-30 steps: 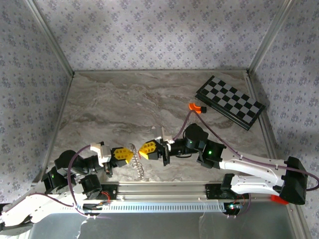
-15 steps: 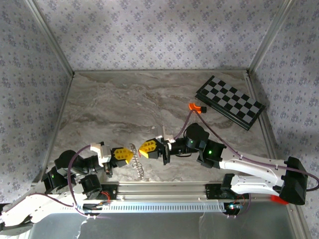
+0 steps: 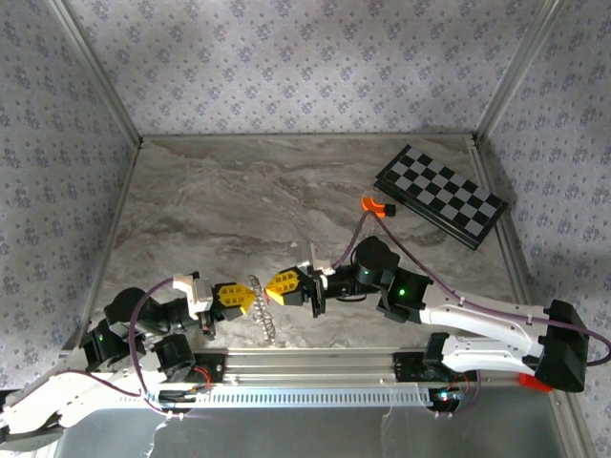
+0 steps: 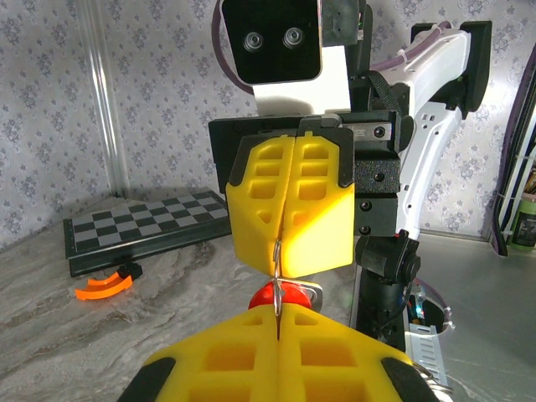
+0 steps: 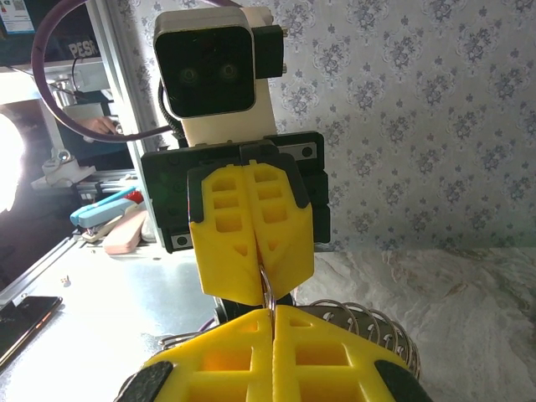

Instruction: Put the keys on the keyring

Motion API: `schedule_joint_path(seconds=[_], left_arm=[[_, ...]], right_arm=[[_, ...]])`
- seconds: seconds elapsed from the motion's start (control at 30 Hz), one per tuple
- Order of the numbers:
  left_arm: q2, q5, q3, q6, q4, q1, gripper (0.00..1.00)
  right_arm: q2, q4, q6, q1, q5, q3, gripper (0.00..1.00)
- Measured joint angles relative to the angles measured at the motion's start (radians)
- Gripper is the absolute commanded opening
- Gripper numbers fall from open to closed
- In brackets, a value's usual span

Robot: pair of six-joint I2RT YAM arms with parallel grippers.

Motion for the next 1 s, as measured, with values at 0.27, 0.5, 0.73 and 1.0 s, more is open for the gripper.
schedule_joint_path(seconds=[0.27, 0.5, 0.73, 1.0], left_arm=[[0.0, 0.0, 0.0, 0.0, 0.0, 0.0, 0.0], [0.0, 0.0, 0.0, 0.0, 0.0, 0.0, 0.0], [0.0, 0.0, 0.0, 0.0, 0.0, 0.0, 0.0], [0.014, 0.003, 0.0, 0.0, 0.0, 0.0, 0.0]], right_arm=[[0.001, 0.0, 0.0, 0.001, -0.002, 0.0, 0.0], [0.005, 0.001, 0.0, 0.004, -0.005, 0.0, 0.0], [0.007, -0.001, -0.004, 0.007, -0.01, 0.002, 0.0], [0.007, -0.01, -0.015, 0.009, -0.011, 0.002, 0.0]])
